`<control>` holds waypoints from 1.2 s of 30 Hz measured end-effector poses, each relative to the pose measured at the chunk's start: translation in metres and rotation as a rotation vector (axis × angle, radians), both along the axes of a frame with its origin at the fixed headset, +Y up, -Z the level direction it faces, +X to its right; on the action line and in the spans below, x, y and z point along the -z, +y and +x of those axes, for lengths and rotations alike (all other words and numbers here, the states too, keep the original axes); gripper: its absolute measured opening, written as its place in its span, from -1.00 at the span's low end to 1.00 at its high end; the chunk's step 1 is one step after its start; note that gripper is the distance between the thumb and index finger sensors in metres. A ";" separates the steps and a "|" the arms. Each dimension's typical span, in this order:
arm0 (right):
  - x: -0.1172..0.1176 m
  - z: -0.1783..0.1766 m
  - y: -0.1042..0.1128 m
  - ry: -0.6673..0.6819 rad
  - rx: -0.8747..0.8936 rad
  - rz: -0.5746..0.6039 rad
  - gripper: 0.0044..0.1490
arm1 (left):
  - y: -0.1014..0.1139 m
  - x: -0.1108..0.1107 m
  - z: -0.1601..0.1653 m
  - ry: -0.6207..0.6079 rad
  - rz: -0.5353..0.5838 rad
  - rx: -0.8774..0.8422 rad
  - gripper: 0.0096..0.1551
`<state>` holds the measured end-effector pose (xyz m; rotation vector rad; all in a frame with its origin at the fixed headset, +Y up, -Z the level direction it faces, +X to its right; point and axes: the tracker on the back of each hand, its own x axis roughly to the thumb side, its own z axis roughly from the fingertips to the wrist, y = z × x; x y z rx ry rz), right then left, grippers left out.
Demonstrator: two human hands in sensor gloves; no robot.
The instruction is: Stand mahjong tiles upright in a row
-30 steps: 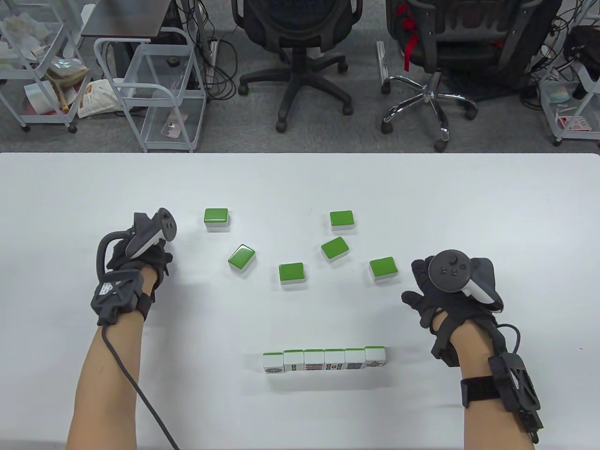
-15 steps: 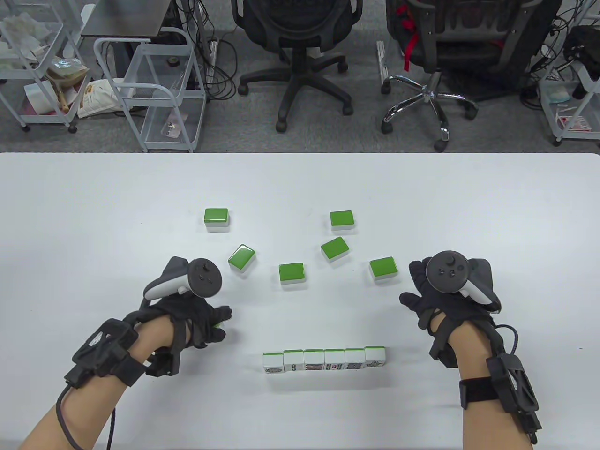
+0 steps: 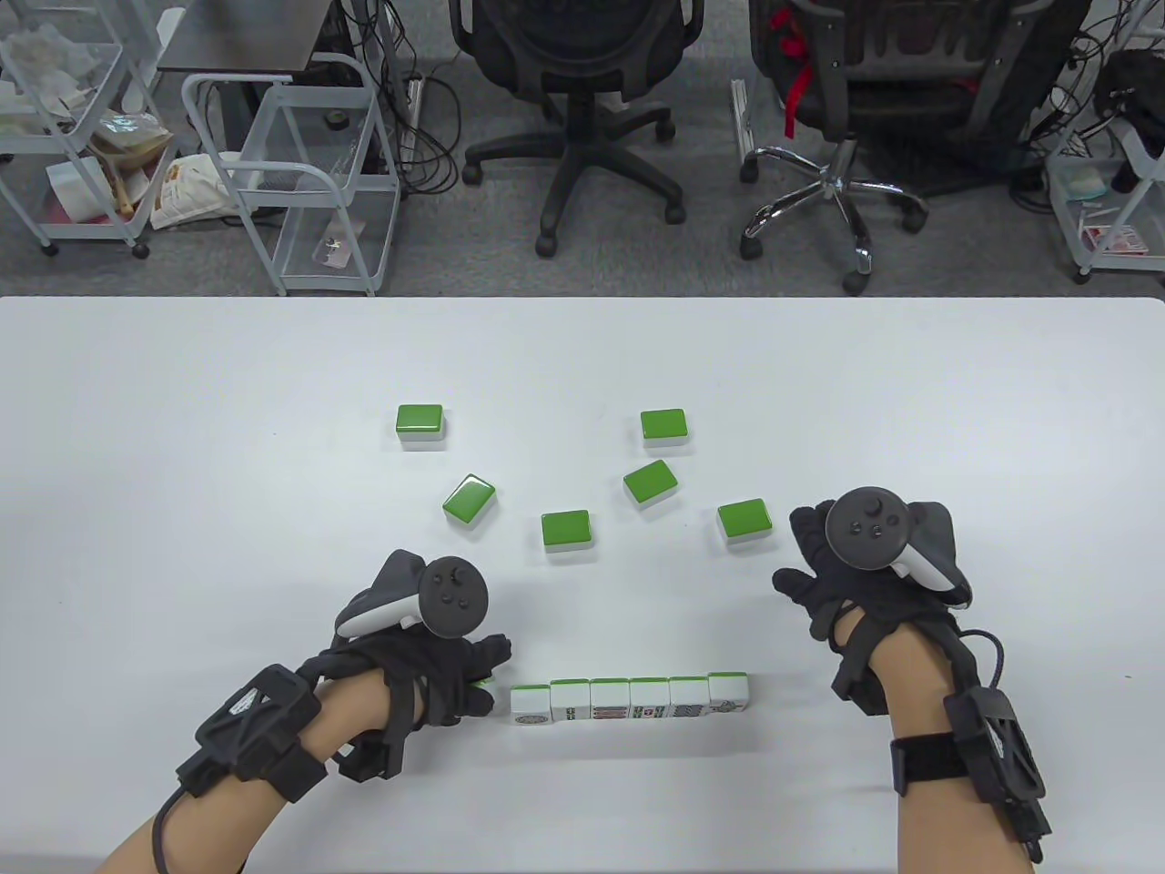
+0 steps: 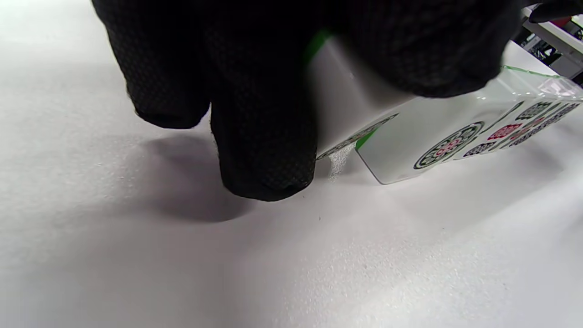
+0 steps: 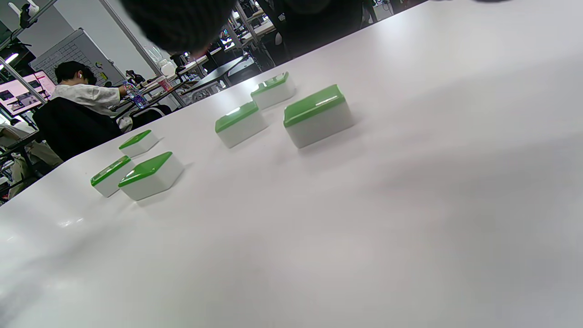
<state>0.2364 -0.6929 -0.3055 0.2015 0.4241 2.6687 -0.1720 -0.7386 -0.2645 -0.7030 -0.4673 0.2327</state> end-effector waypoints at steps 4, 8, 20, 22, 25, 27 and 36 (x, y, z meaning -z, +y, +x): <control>0.000 0.001 0.000 -0.003 0.001 0.001 0.02 | -0.005 0.003 0.001 0.033 -0.066 -0.056 -0.13; 0.000 0.000 0.000 -0.001 -0.001 -0.002 0.02 | -0.006 0.005 0.003 0.053 -0.064 -0.068 -0.13; 0.000 -0.001 -0.002 0.000 -0.002 -0.011 0.01 | 0.032 0.015 -0.025 0.183 0.072 -0.065 -0.06; 0.001 -0.001 -0.003 -0.009 -0.015 -0.005 0.01 | 0.052 0.021 -0.043 0.286 0.207 -0.007 -0.08; 0.001 -0.001 -0.003 -0.030 -0.028 0.005 0.00 | 0.066 0.030 -0.065 0.416 0.303 0.080 -0.04; 0.001 -0.002 -0.003 -0.045 -0.041 0.016 -0.01 | 0.068 0.038 -0.082 0.477 0.357 0.229 0.03; 0.008 -0.018 -0.011 -0.127 -0.104 0.058 -0.01 | 0.027 0.050 -0.118 0.639 0.251 0.219 0.06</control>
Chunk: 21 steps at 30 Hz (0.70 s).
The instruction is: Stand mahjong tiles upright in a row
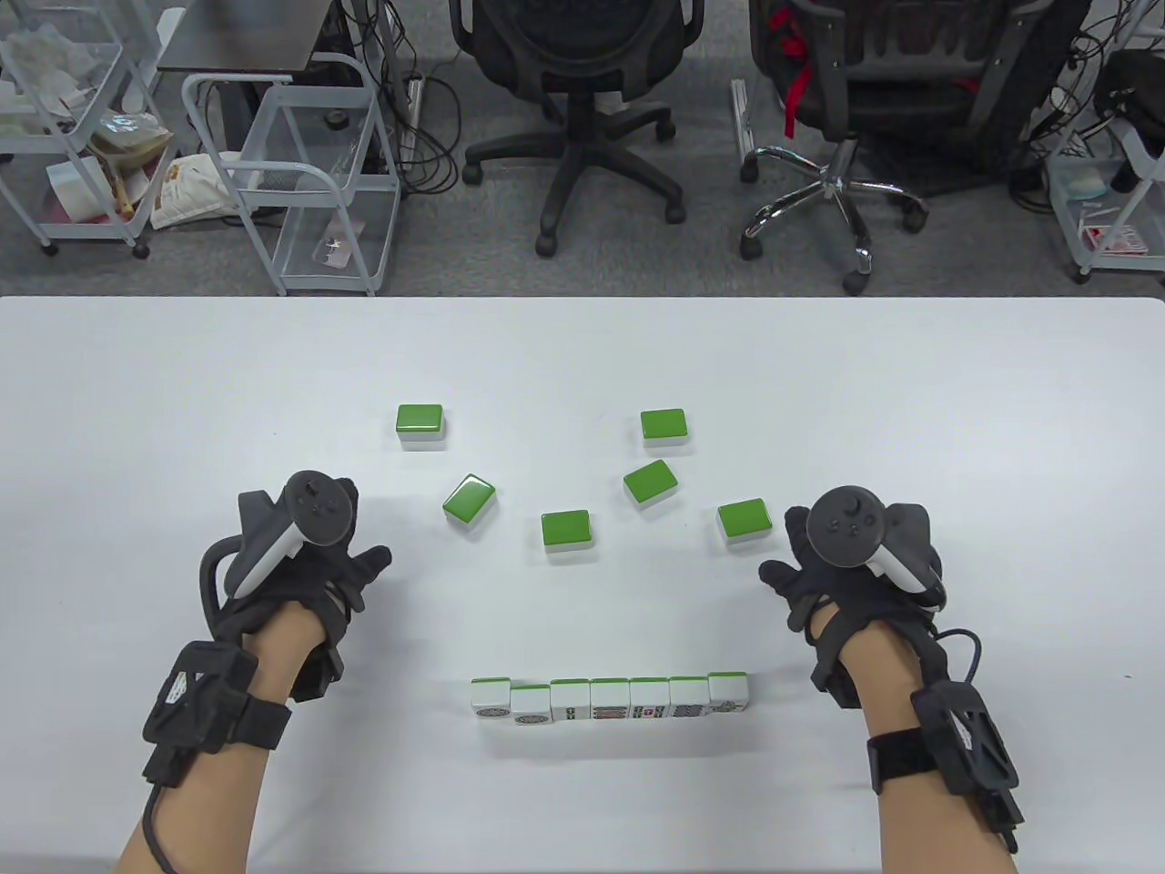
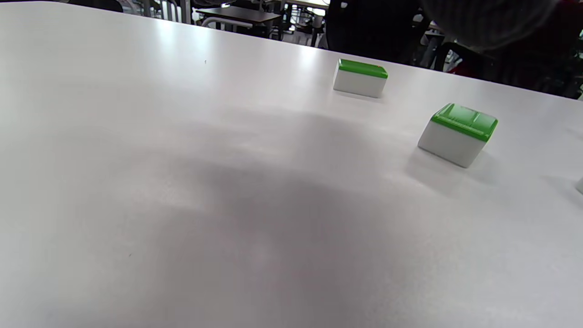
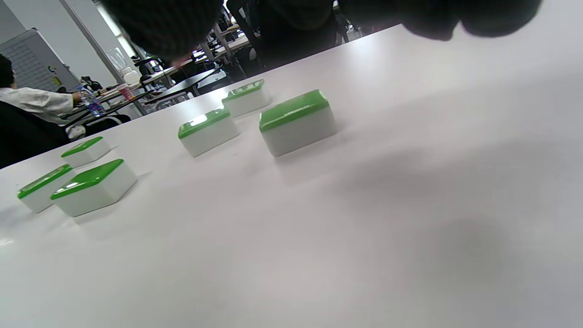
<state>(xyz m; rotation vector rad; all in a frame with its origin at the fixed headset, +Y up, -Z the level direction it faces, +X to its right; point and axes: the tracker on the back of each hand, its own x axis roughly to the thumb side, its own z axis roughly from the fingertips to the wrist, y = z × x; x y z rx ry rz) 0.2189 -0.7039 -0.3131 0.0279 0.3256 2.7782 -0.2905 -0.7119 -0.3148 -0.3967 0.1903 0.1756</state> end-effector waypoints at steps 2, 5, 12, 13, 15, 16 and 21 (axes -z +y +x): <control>0.005 -0.006 -0.003 -0.006 -0.035 -0.008 0.01 | -0.004 0.001 -0.002 0.009 -0.003 0.011 0.06; 0.011 -0.016 -0.007 -0.031 -0.062 0.015 0.03 | -0.007 0.002 -0.003 0.016 -0.006 0.008 0.06; 0.036 -0.032 -0.008 -0.026 -0.273 -0.028 0.10 | -0.006 0.002 -0.004 0.020 0.011 0.003 0.05; 0.040 -0.033 -0.009 -0.038 -0.275 -0.036 0.11 | -0.006 0.001 -0.003 0.019 0.009 0.002 0.05; 0.051 -0.040 -0.013 -0.089 -0.256 -0.048 0.13 | -0.007 0.001 -0.003 0.015 0.007 0.003 0.05; 0.059 -0.044 -0.017 -0.097 -0.283 -0.052 0.14 | -0.007 0.001 -0.003 0.013 0.007 0.001 0.05; 0.080 -0.061 -0.027 -0.174 -0.444 -0.105 0.21 | -0.005 0.003 -0.003 0.010 0.014 -0.019 0.05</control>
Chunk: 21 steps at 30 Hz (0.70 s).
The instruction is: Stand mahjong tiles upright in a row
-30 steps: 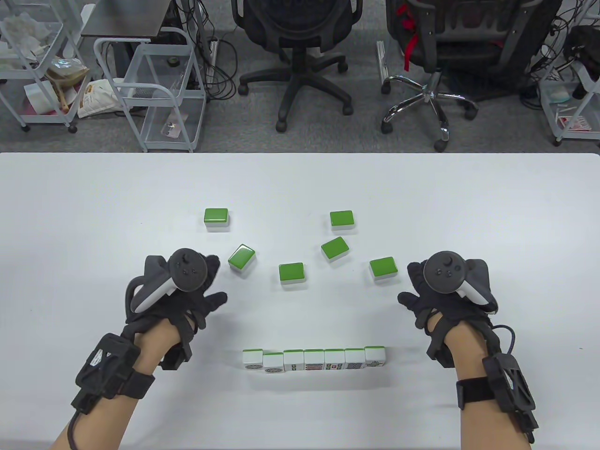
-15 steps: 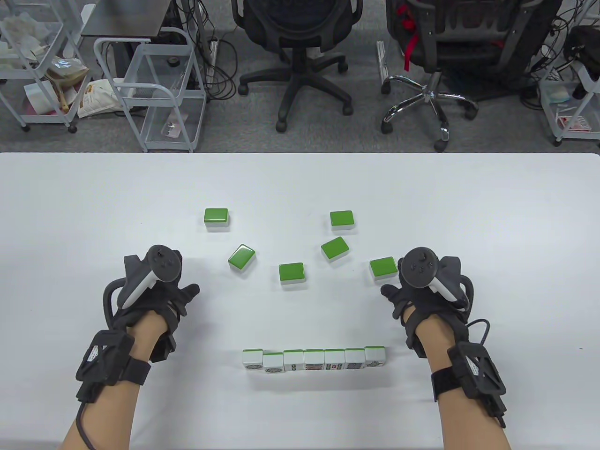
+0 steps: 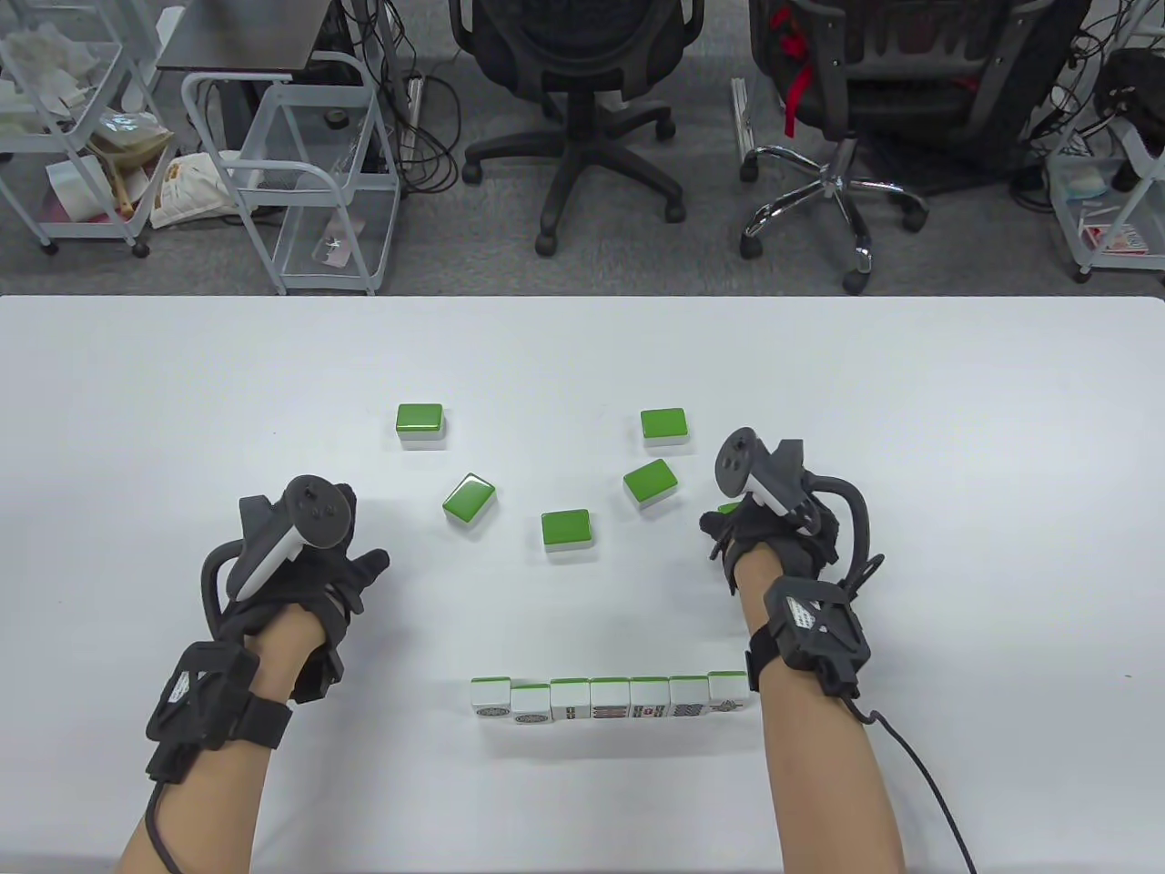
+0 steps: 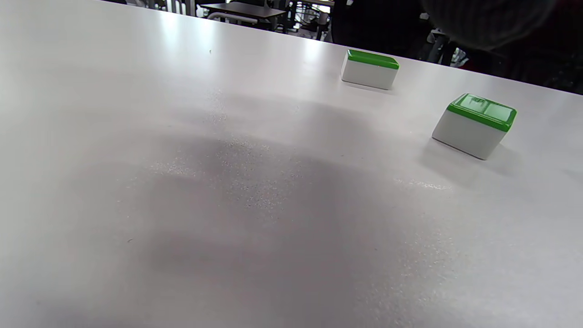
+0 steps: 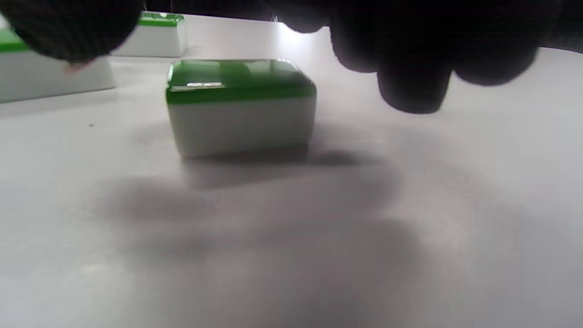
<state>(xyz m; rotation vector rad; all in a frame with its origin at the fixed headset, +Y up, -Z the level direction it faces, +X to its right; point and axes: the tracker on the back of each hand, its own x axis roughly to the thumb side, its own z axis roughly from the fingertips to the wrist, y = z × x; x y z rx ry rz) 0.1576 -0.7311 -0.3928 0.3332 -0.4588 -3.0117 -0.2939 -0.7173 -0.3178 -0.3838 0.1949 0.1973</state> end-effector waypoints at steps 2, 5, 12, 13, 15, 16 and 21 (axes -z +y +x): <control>0.005 -0.006 -0.006 0.003 -0.037 -0.010 0.20 | 0.001 0.001 -0.001 0.001 0.007 -0.016 0.05; 0.010 -0.008 -0.016 0.022 -0.090 -0.034 0.15 | 0.002 0.002 -0.002 -0.003 0.010 -0.013 0.05; 0.003 -0.007 -0.019 0.088 -0.016 -0.115 0.02 | -0.003 0.000 -0.002 -0.013 -0.018 -0.013 0.05; 0.001 -0.005 -0.017 0.111 0.030 -0.103 0.06 | -0.003 0.000 -0.002 -0.014 -0.018 -0.017 0.04; -0.006 0.002 -0.011 0.152 0.136 -0.118 0.06 | -0.003 -0.001 -0.002 -0.015 -0.018 -0.022 0.05; -0.014 0.006 -0.006 0.179 0.202 -0.128 0.06 | -0.002 -0.002 -0.003 -0.016 -0.016 -0.024 0.04; -0.049 0.022 0.010 0.337 0.378 -0.303 0.00 | -0.003 -0.004 -0.004 -0.017 -0.022 -0.031 0.05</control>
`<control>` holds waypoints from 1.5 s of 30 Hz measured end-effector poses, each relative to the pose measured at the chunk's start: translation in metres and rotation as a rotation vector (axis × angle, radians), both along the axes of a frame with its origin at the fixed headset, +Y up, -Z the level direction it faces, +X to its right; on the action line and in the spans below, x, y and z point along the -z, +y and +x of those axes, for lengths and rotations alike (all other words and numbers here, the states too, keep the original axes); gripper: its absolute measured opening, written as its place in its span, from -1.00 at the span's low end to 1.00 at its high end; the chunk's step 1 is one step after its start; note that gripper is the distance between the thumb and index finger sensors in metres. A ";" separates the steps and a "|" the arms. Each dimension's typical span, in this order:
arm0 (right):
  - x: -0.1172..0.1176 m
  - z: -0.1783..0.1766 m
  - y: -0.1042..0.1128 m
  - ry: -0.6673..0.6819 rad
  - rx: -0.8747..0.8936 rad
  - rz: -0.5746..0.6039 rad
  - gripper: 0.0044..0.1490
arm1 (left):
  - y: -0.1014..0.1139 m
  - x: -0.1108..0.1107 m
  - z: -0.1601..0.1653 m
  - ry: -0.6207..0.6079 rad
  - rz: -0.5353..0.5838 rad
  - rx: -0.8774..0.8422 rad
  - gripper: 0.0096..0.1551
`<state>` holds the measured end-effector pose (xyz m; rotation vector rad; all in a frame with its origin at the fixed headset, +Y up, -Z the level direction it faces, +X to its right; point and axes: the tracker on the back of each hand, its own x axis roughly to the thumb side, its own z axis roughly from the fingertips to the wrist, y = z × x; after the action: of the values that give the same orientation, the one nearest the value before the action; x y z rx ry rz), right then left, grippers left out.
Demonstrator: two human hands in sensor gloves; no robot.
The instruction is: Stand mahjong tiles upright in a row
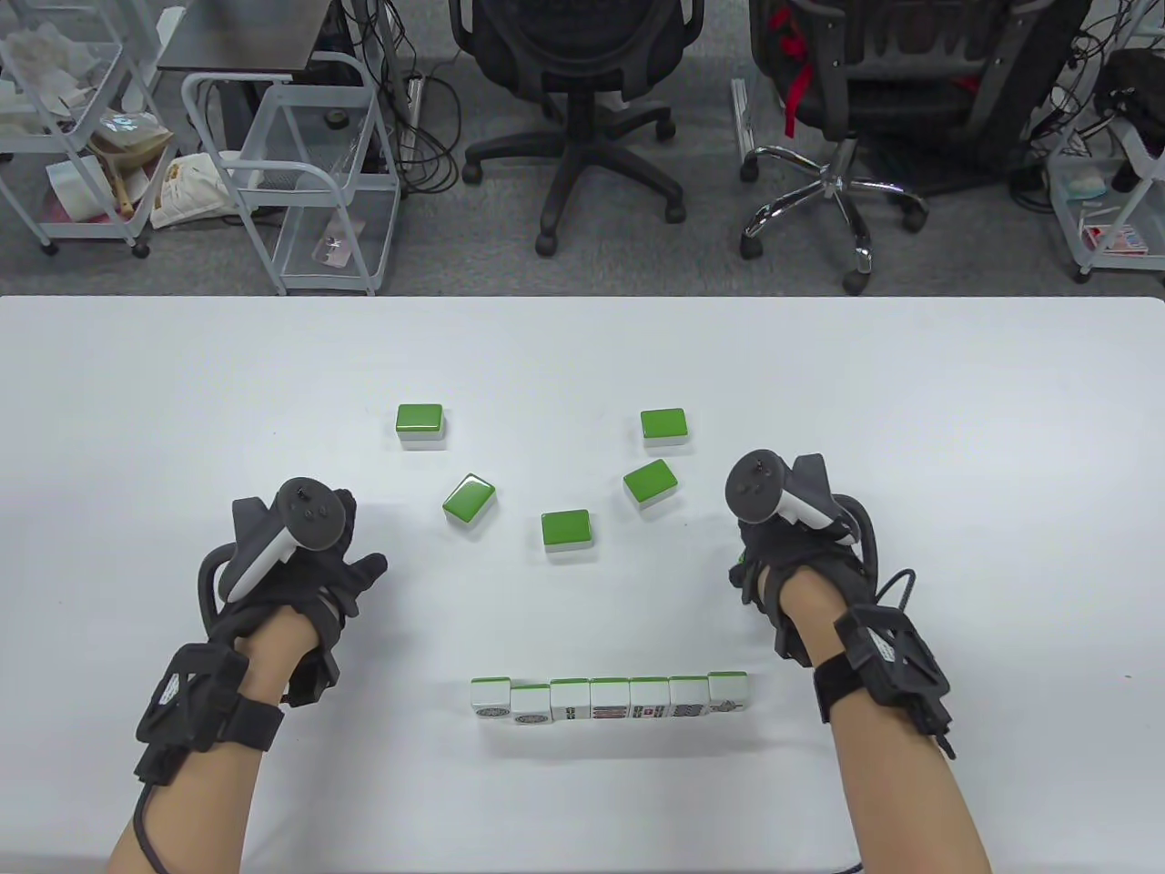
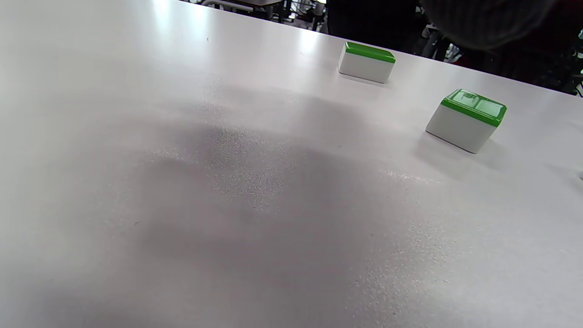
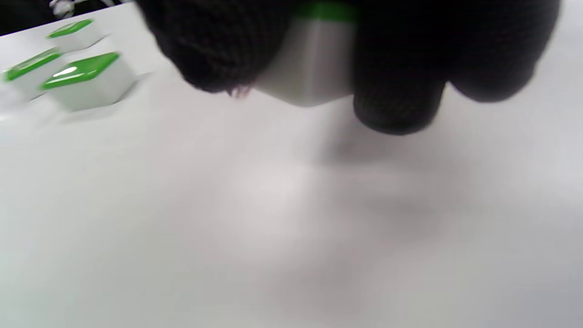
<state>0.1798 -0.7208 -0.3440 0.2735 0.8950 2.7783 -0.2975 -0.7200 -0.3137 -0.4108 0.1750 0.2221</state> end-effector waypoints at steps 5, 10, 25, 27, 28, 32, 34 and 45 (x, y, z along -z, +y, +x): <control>-0.036 0.005 0.001 0.152 0.027 -0.198 0.00 | 0.000 -0.003 0.000 0.005 0.002 -0.005 0.05; -0.056 0.003 -0.008 0.205 0.006 -0.241 -0.02 | -0.001 -0.005 0.002 -0.001 -0.004 0.009 0.06; -0.056 0.015 -0.022 0.146 0.235 -0.260 -0.25 | -0.003 -0.008 0.005 -0.028 -0.018 0.008 0.06; -0.051 0.020 -0.024 0.124 0.263 -0.242 -0.27 | -0.002 -0.008 0.005 -0.028 -0.020 0.009 0.06; -0.050 0.022 -0.025 0.122 0.268 -0.252 -0.28 | -0.002 -0.008 0.005 -0.028 -0.020 0.009 0.06; -0.050 0.027 -0.026 0.101 0.299 -0.258 -0.23 | -0.002 -0.008 0.005 -0.027 -0.016 0.004 0.06; -0.048 0.029 -0.020 0.091 0.297 -0.227 -0.20 | -0.002 -0.008 0.004 -0.027 -0.015 0.004 0.06; -0.019 0.011 0.022 -0.005 0.200 0.155 -0.08 | -0.001 -0.008 0.002 -0.023 0.003 -0.008 0.04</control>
<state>0.1909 -0.6990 -0.3245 0.3598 0.6143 2.6621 -0.2953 -0.7206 -0.3058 -0.4106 0.1502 0.2250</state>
